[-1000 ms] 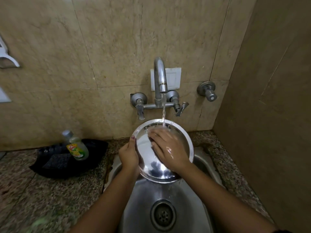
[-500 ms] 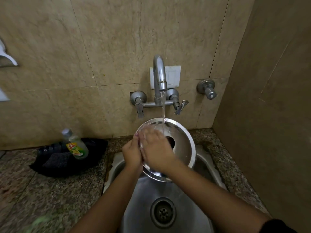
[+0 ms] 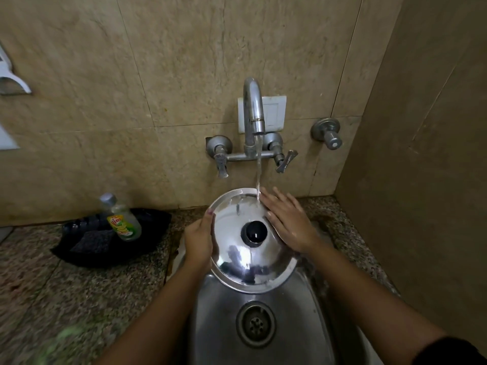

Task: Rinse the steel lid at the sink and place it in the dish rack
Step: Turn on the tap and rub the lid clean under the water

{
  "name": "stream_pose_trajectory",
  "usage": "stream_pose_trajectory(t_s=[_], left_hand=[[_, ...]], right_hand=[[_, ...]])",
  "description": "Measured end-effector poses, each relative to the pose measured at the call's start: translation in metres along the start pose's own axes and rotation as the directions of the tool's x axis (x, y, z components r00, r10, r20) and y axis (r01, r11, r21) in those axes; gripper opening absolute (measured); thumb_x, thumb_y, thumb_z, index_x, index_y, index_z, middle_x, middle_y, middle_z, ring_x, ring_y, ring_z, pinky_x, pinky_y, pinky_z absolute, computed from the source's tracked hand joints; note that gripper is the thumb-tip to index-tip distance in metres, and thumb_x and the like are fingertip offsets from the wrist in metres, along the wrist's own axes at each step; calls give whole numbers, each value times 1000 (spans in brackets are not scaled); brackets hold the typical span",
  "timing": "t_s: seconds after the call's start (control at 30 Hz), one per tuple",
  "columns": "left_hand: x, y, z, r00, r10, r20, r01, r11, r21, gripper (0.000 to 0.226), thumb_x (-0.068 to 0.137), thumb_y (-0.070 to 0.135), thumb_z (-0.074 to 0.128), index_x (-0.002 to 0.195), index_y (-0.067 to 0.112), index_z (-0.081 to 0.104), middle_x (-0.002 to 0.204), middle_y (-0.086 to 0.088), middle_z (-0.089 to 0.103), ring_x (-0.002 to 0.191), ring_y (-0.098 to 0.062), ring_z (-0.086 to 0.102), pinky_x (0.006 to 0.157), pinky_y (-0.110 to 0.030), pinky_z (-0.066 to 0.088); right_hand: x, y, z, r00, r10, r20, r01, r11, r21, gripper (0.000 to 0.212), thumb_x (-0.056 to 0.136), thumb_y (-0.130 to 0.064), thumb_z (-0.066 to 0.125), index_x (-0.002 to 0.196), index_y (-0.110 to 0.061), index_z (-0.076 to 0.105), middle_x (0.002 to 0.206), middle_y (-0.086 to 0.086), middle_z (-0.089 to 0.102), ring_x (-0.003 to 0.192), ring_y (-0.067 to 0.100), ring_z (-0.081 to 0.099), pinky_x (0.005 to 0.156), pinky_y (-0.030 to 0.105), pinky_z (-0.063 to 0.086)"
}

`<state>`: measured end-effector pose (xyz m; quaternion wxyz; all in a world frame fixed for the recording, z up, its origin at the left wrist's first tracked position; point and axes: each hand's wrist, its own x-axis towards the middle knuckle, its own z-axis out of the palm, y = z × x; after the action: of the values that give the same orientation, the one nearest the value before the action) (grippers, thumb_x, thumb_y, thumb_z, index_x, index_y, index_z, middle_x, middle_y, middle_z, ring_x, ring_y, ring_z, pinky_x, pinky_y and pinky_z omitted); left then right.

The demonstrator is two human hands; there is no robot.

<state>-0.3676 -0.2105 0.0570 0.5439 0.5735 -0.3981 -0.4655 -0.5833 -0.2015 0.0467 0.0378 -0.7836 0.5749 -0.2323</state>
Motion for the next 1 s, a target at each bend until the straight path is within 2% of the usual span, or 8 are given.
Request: stream_pose_trajectory(t_s=[0.13, 0.23, 0.33, 0.4, 0.63, 0.8, 0.9, 1.0], left_hand=[[-8, -10, 10, 997, -22, 74, 24, 999, -31, 30, 93, 28, 57, 74, 8, 68, 67, -5, 65, 64, -19, 59, 60, -22, 49], [-8, -14, 8, 998, -50, 46, 53, 996, -71, 27, 93, 27, 57, 77, 10, 70, 71, -6, 69, 68, -20, 64, 62, -23, 52], [-6, -15, 6, 997, -75, 9, 75, 994, -77, 30, 95, 25, 55, 77, 5, 69, 69, -7, 67, 63, -16, 62, 55, -16, 50], [-2, -16, 3, 991, -137, 10, 137, 981, -138, 31, 93, 28, 58, 72, 9, 71, 73, -11, 71, 71, -23, 67, 69, -26, 54], [9, -19, -21, 976, -207, -69, 202, 977, -76, 32, 92, 32, 58, 70, 11, 65, 76, -8, 66, 74, -26, 60, 80, -36, 49], [11, -32, -36, 895, -445, 16, 445, 892, -75, 34, 97, 31, 50, 109, 2, 62, 106, -19, 65, 89, -32, 61, 77, -36, 50], [8, -31, -51, 760, -626, 174, 633, 774, 19, 61, 96, 57, 31, 116, 6, 57, 105, -17, 65, 84, -29, 63, 67, -35, 50], [6, -40, -67, 674, -703, 227, 612, 704, 361, 102, 79, 82, 10, 112, -1, 61, 94, -23, 71, 71, -30, 68, 53, -28, 54]], right_hand=[[43, -27, -10, 973, -98, 210, 87, 994, 59, 52, 101, -47, 27, 151, -35, 17, 161, -13, 6, 148, 11, -6, 117, 39, -4], [42, -48, -6, 938, -68, 341, 110, 988, -106, 58, 101, -43, 31, 153, -26, 10, 162, -4, 1, 149, 16, -2, 119, 44, -1], [13, -75, 17, 954, -152, 259, 225, 932, -284, 57, 98, -39, 32, 151, -21, 24, 160, 2, 21, 148, 19, 17, 118, 47, 7], [-12, -83, 36, 953, -256, 159, 298, 880, -371, 54, 95, -38, 34, 146, -21, 38, 153, -1, 38, 142, 17, 32, 116, 45, 12], [-70, -32, 45, 838, -517, 176, 544, 819, -184, 60, 96, -46, 48, 149, -23, 32, 159, -2, 25, 148, 17, 18, 117, 41, 21], [-67, -27, 38, 784, -620, 24, 614, 770, -176, 41, 97, -16, 50, 139, -20, 50, 148, -3, 46, 138, 15, 41, 107, 35, 37], [-51, -45, 21, 864, -477, -163, 490, 870, 50, 29, 97, -20, 51, 121, -16, 65, 114, 3, 72, 103, 18, 68, 84, 30, 53], [-37, -55, 17, 996, -10, -92, 43, 933, 357, 29, 93, -31, 56, 117, -17, 64, 88, 10, 73, 78, 24, 69, 68, 40, 56]])
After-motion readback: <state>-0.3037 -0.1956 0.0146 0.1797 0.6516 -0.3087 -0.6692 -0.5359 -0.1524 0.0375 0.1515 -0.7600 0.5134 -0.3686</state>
